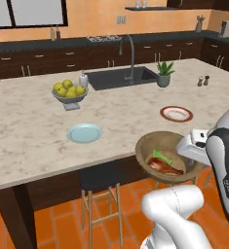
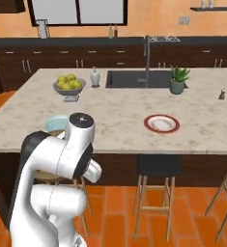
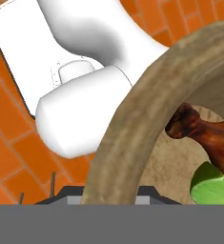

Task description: Pick the chicken drumstick and lemon wedge from their plates and place them in the bowl. Then put the bowl in the fridge.

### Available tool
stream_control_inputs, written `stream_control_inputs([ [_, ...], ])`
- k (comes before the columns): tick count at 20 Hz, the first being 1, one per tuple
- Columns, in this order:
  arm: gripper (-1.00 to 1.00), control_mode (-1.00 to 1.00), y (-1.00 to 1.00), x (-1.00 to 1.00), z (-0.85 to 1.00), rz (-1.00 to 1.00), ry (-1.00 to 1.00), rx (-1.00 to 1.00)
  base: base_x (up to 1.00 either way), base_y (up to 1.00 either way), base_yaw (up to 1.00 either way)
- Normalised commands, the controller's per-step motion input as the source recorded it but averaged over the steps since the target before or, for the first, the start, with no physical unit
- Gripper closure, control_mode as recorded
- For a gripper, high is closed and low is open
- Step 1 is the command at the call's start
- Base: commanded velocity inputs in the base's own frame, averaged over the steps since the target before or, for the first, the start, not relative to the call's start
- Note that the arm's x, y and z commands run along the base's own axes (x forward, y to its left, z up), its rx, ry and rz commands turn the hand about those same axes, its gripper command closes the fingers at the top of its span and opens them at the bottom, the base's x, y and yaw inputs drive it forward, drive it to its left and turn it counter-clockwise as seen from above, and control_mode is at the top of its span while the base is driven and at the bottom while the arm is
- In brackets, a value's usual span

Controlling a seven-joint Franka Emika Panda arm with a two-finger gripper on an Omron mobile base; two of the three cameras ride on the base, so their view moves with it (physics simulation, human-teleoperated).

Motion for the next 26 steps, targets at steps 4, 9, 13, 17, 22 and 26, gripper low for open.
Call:
stream_control_inputs([
  [4,1.0,1.0,0.0,0.0,0.0,0.0,0.0,0.0,-0.05,0.02,-0.69],
  [9,1.0,1.0,0.0,0.0,0.0,0.0,0.0,0.0,0.0,0.28,-0.82],
  [13,1.0,1.0,0.0,0.0,0.0,0.0,0.0,0.0,0.04,0.18,-0.79],
  [17,1.0,1.0,0.0,0.0,0.0,0.0,0.0,0.0,0.15,0.01,-0.76],
  [22,1.0,1.0,0.0,0.0,0.0,0.0,0.0,0.0,0.95,-0.16,-0.43],
  [26,1.0,1.0,0.0,0.0,0.0,0.0,0.0,0.0,1.0,-0.48,-0.23],
])
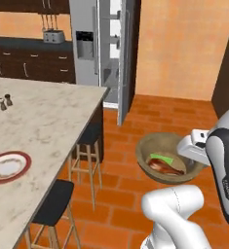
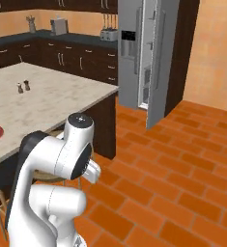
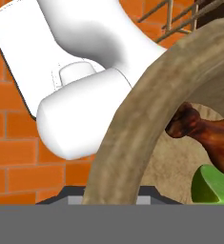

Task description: Pick the chicken drumstick and lemon wedge from their plates and place them in the bowl. Then put the bowl in the fridge.

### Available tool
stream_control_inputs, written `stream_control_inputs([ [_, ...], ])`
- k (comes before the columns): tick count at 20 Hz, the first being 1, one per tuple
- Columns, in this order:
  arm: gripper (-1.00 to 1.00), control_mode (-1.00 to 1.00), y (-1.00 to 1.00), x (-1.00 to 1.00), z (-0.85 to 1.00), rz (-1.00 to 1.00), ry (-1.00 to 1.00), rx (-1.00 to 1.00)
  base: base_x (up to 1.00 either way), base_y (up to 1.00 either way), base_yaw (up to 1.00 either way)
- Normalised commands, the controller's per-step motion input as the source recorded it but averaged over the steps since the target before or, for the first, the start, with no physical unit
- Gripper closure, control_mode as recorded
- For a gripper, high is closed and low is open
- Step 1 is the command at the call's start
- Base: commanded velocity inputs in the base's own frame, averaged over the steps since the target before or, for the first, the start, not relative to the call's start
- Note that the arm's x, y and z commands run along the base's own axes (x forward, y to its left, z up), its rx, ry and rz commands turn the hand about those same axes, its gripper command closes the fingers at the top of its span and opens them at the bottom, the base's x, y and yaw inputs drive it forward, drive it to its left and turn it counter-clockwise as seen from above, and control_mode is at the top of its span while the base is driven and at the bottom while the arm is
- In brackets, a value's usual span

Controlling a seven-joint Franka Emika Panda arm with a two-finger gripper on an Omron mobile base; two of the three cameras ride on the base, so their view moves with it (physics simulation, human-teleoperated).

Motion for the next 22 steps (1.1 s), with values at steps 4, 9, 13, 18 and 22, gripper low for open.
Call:
stream_control_inputs([
  [4,1.0,1.0,0.0,0.0,0.0,0.0,0.0,0.0,1.0,-0.58,-0.12],
  [9,1.0,1.0,0.0,0.0,0.0,0.0,0.0,0.0,1.0,-0.65,0.0],
  [13,1.0,1.0,0.0,0.0,0.0,0.0,0.0,0.0,1.0,-0.74,0.0],
  [18,1.0,1.0,0.0,0.0,0.0,0.0,0.0,0.0,1.0,-0.7,0.05],
  [22,1.0,1.0,0.0,0.0,0.0,0.0,0.0,0.0,1.0,-0.58,0.2],
])
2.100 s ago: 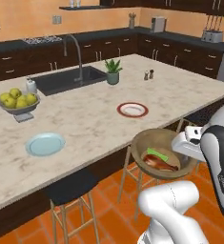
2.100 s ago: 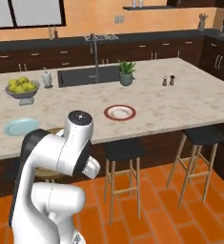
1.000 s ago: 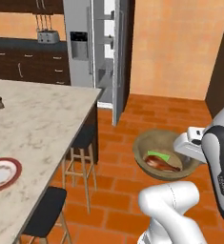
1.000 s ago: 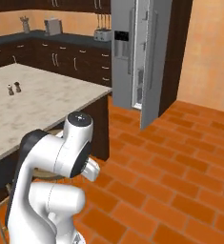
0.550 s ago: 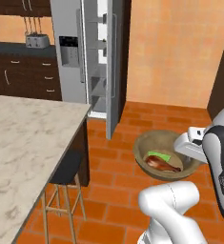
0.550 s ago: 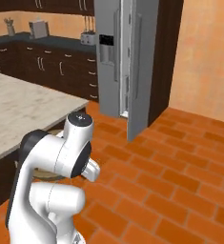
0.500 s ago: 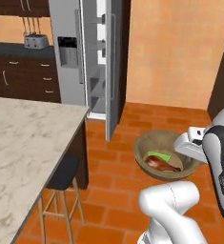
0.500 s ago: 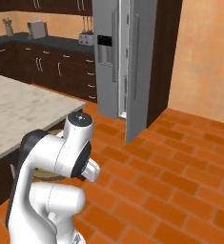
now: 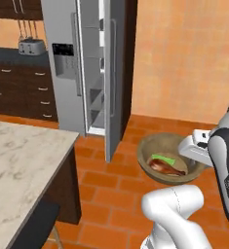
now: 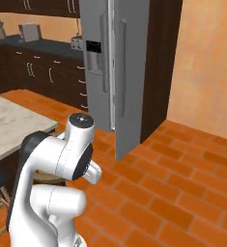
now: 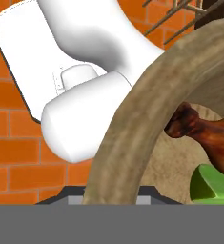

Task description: Pick the chicken drumstick and lemon wedge from their plates and place them in the bowl. Then put the bowl in the fridge.

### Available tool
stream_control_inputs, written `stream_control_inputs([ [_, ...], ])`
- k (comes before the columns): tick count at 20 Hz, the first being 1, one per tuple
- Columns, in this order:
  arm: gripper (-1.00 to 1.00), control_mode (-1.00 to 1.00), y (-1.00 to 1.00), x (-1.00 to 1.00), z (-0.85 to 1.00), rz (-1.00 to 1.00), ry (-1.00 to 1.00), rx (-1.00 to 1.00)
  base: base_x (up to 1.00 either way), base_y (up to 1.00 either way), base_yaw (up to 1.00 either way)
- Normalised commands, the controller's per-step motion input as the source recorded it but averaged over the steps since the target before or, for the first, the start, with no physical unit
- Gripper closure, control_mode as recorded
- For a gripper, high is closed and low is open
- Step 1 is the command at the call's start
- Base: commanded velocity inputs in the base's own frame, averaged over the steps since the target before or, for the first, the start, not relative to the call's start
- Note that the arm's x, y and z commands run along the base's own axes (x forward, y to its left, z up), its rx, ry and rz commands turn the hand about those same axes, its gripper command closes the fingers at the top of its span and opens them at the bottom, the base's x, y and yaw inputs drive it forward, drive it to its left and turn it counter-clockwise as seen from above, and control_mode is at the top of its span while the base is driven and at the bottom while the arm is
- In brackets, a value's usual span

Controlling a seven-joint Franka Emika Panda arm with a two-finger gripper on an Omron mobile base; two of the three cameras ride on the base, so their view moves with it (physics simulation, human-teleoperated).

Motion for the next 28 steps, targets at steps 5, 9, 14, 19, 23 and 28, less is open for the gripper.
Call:
stream_control_inputs([
  [5,1.0,1.0,0.0,0.0,0.0,0.0,0.0,0.0,1.0,-0.54,0.29],
  [9,1.0,1.0,0.0,0.0,0.0,0.0,0.0,0.0,1.0,-0.49,0.4],
  [14,1.0,1.0,0.0,0.0,0.0,0.0,0.0,0.0,1.0,-0.45,0.53],
  [19,1.0,1.0,0.0,0.0,0.0,0.0,0.0,0.0,1.0,-0.15,0.63],
  [23,1.0,1.0,0.0,0.0,0.0,0.0,0.0,0.0,0.96,-0.23,0.53],
  [28,1.0,1.0,0.0,0.0,0.0,0.0,0.0,0.0,0.71,-0.42,0.39],
])
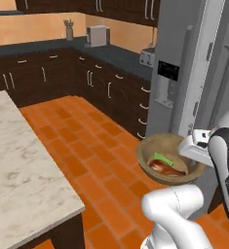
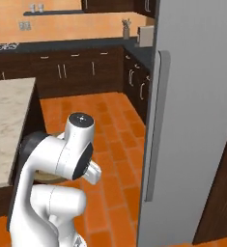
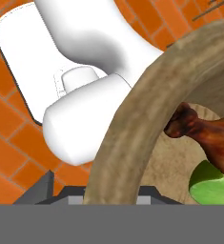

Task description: Pick the chicken drumstick and lemon wedge from their plates and place them in the bowl. Then put the bowl in the fridge.

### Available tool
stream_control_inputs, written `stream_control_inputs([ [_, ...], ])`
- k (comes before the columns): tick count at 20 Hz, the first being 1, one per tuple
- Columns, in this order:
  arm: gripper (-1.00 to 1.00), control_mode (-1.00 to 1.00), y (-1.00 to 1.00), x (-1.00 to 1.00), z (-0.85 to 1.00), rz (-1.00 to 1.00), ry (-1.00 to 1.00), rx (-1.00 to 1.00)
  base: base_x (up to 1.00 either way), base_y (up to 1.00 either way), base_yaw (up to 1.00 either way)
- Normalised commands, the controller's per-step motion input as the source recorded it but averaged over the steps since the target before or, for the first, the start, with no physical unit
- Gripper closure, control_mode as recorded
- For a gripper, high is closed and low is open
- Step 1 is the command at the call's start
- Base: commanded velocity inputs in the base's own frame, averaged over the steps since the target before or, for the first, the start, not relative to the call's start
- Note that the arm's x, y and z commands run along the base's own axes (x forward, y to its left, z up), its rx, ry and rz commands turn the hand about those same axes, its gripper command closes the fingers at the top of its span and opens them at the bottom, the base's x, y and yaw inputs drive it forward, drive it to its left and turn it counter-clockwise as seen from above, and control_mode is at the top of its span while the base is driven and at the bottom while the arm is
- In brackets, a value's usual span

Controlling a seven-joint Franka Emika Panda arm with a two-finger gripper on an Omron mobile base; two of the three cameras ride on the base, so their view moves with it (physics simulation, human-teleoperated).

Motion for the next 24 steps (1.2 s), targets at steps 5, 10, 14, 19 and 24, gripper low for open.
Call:
stream_control_inputs([
  [5,1.0,1.0,0.0,0.0,0.0,0.0,0.0,0.0,0.61,-0.1,0.32],
  [10,1.0,1.0,0.0,0.0,0.0,0.0,0.0,0.0,0.49,-0.06,0.33],
  [14,1.0,1.0,0.0,0.0,0.0,0.0,0.0,0.0,0.63,-0.46,0.23],
  [19,1.0,1.0,0.0,0.0,0.0,0.0,0.0,0.0,0.95,-0.1,0.18],
  [24,1.0,1.0,0.0,0.0,0.0,0.0,0.0,0.0,1.0,0.02,0.07],
])
